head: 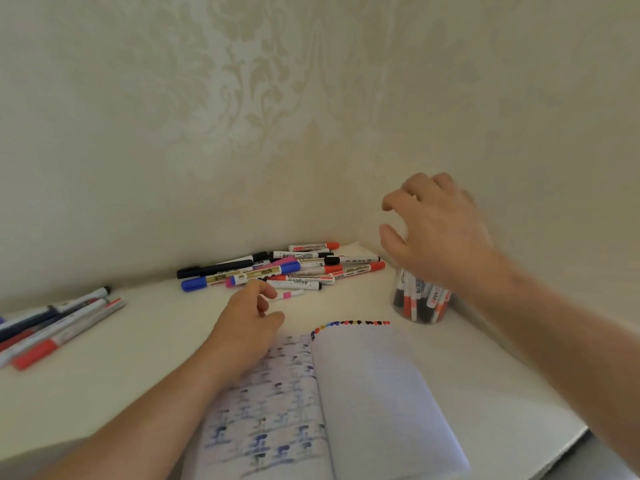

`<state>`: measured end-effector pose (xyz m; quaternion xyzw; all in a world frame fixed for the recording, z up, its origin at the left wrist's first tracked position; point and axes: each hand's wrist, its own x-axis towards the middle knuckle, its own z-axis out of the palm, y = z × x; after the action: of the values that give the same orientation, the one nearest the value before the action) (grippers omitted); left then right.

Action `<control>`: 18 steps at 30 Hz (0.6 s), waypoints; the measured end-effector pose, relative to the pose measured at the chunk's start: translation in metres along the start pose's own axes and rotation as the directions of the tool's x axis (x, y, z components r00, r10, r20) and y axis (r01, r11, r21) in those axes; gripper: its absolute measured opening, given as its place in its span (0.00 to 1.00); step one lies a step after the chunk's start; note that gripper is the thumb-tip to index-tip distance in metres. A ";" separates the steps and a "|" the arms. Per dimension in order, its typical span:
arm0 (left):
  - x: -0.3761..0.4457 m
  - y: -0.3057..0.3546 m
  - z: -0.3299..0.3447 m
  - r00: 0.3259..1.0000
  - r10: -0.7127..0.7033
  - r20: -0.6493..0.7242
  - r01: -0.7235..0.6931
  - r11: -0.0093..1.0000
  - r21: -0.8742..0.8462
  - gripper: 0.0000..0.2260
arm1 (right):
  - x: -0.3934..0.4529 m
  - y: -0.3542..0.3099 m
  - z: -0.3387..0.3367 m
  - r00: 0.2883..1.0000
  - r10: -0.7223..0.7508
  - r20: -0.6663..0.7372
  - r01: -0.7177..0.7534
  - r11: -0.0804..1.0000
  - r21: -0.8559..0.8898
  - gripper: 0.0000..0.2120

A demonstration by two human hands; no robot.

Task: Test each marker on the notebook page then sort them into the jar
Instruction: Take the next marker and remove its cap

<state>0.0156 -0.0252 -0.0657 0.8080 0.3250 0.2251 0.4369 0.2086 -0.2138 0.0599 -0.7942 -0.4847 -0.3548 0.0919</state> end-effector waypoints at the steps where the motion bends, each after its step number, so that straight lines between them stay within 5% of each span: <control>1: 0.009 -0.002 -0.002 0.999 -0.029 -0.042 0.028 0.999 -0.030 0.10 | -0.008 -0.021 0.001 0.998 -0.058 0.000 0.057 0.983 0.172 0.13; 3: 0.026 -0.007 -0.009 0.992 -0.002 -0.130 0.012 0.997 0.076 0.09 | -0.027 -0.061 0.011 0.955 -0.162 0.247 0.045 0.906 0.420 0.08; 6: 0.045 -0.021 -0.013 0.983 0.099 -0.157 -0.020 0.899 0.438 0.11 | -0.046 -0.091 0.042 0.872 -0.219 0.437 -0.010 0.886 0.463 0.10; 12: 0.050 -0.025 -0.003 0.980 0.152 -0.130 -0.019 0.718 0.696 0.11 | -0.061 -0.092 0.086 0.956 0.043 0.292 -0.216 0.777 0.591 0.11; 15: 0.047 -0.006 -0.002 0.905 0.410 -0.109 -0.182 0.608 0.773 0.12 | -0.064 -0.087 0.091 0.969 0.140 0.205 -0.243 0.708 0.663 0.20; 18: 0.029 0.032 0.004 0.789 0.612 -0.057 -0.461 0.651 0.603 0.09 | -0.058 -0.082 0.092 0.980 0.110 0.164 -0.190 0.743 0.641 0.20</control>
<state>0.0485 -0.0189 -0.0382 0.9225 0.1734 0.3416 0.0478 0.1676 -0.1676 -0.0620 -0.7675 -0.5170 -0.1080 0.3634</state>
